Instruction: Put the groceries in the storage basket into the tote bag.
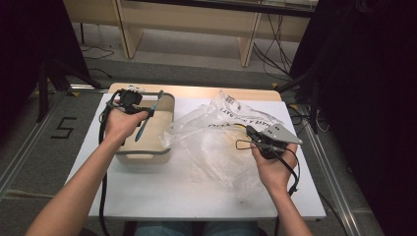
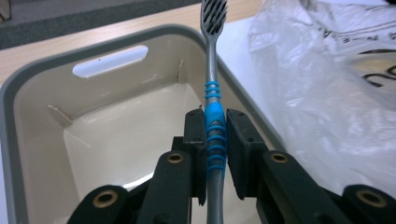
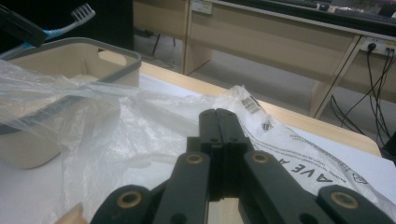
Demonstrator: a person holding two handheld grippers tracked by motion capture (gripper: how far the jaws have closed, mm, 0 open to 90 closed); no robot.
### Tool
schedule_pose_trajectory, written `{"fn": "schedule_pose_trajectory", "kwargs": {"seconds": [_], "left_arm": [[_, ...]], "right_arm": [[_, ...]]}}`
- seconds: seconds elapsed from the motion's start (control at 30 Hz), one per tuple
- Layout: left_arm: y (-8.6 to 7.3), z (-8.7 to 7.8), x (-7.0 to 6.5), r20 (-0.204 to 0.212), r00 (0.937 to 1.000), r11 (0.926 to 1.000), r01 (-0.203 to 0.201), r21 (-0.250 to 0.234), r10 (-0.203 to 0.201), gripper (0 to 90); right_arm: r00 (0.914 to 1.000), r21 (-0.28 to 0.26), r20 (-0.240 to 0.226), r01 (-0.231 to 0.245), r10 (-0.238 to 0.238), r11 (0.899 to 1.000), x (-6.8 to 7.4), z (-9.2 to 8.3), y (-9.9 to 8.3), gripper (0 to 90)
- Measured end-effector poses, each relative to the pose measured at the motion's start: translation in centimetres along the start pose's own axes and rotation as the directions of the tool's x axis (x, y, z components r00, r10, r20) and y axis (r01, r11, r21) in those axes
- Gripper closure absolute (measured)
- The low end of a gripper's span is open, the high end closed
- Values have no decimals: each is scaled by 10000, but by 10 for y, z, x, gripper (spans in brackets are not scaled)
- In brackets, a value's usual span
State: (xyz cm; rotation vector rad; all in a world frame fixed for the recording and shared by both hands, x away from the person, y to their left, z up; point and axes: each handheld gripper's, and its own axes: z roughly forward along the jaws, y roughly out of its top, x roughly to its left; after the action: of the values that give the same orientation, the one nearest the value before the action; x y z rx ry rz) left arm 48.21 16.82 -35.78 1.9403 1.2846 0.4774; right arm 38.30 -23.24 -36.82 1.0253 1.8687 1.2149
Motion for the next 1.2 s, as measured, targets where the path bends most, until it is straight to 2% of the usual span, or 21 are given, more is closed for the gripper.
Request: {"fn": "schedule_pose_trajectory", "kwargs": {"seconds": [0.23, 0.33, 0.57, 0.77, 0.87, 1.0, 1.2], "left_arm": [[-6, -16, -8, 390, 9992, 9997, -2, -237, 11, 784], [-7, -21, -12, 466, 9988, 9995, -137, -276, 150, 784], [-12, -37, -21, 746, 9964, 9975, -357, -606, 402, 784], [-14, -47, -26, 727, 9942, 9957, -751, -549, 790, 784], [-17, -49, -27, 805, 9935, 9951, -761, -629, 810, 784], [-17, -52, -28, 1064, 9922, 9962, -581, -646, 647, 783], [-19, -61, -33, 1048, 9912, 9936, -719, -871, 809, 783]], "right_arm": [[9999, -76, -28, -167, 167, 9998, -2, -1, 0, 900], [9996, -94, -40, -280, 280, 9996, -4, -2, 1, 900], [9998, 49, -68, -168, 168, 9998, -1, 1, -2, 900], [9997, 71, -102, -227, 227, 9997, -1, 1, -1, 900], [9997, -22, -4, -242, 242, 9997, -4, -2, 0, 900], [9996, 64, -57, -291, 291, 9996, -4, -1, -1, 900], [9998, 58, -37, -218, 218, 9997, -3, -1, 0, 900]]}}
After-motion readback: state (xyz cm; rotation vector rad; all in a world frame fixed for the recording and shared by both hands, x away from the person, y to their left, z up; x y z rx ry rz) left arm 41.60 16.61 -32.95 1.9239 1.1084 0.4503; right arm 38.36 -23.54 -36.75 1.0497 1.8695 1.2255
